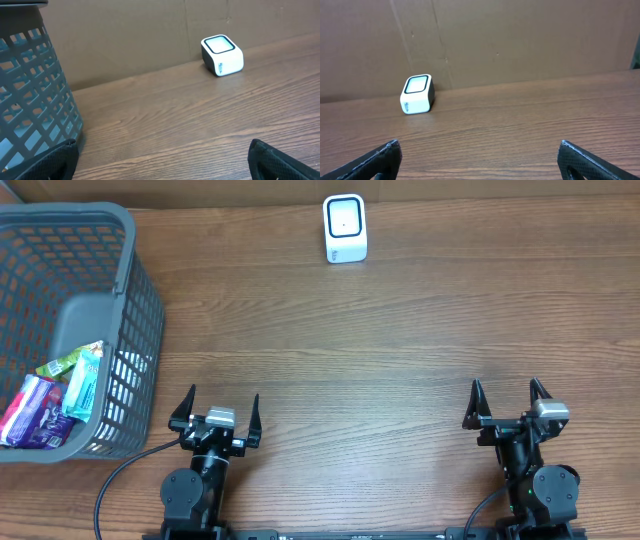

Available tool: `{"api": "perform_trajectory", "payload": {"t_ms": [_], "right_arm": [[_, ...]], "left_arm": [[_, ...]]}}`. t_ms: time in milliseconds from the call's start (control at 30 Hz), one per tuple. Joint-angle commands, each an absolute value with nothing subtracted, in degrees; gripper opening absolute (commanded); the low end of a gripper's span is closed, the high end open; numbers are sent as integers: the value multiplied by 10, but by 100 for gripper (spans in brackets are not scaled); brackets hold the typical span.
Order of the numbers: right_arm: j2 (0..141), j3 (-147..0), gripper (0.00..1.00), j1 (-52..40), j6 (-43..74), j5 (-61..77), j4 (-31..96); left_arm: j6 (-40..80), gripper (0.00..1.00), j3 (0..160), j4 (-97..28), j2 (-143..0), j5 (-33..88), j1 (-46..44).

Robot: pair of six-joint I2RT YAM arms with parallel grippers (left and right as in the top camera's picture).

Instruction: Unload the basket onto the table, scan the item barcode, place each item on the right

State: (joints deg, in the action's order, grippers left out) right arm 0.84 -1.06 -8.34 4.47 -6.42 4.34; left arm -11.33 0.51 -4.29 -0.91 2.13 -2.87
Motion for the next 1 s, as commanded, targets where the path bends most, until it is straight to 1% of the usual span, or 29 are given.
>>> {"api": "perform_trajectory", "payload": {"t_ms": [0, 133, 200, 967], "right_arm": [[2, -5, 100, -87, 43, -70, 40], [2, -5, 100, -87, 43, -70, 40], [2, -5, 100, -87, 43, -70, 40], [2, -5, 100, -87, 44, -69, 40]], "left_arm": [[-112, 100, 3, -44, -6, 21, -26], [-113, 100, 3, -44, -6, 18, -26], [-137, 100, 3, -44, -6, -6, -26], [-133, 100, 3, -40, -6, 11, -26]]}}
